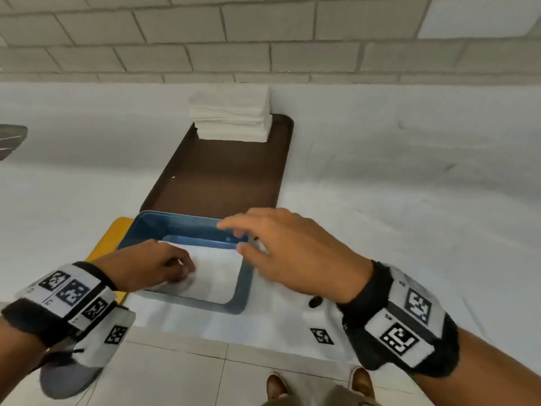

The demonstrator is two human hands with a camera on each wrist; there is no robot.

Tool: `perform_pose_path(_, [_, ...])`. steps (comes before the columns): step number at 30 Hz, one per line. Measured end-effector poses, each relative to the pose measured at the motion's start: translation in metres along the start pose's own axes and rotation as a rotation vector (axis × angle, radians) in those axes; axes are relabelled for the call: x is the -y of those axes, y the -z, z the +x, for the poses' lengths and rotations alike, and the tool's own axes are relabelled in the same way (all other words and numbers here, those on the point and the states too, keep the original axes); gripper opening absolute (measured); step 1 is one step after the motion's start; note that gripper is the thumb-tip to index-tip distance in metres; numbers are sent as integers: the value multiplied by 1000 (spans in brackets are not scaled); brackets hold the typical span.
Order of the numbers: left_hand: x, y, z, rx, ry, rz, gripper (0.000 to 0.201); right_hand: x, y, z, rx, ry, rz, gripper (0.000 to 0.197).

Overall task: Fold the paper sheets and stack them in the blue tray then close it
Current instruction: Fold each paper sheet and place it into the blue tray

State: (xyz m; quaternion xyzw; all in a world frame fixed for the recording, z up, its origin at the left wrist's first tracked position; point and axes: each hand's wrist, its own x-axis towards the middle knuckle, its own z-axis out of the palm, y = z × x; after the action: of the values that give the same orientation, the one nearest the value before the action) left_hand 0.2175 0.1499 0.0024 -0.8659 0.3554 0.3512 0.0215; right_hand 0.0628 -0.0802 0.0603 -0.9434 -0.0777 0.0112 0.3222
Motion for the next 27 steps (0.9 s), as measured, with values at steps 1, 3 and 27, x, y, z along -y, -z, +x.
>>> perform_pose_path(1, [0,3,-1,-2,14,21,16,-16,14,-21,-30,-65,25,37])
perform_pose_path(3, [4,13,-6,-132,-3,52,11,-59,40,-67,-77,-242,-24,36])
perform_pose_path(27, [-424,-64,93,-88,-406,-641,57,-214,100,-300,-421,-665,-32,17])
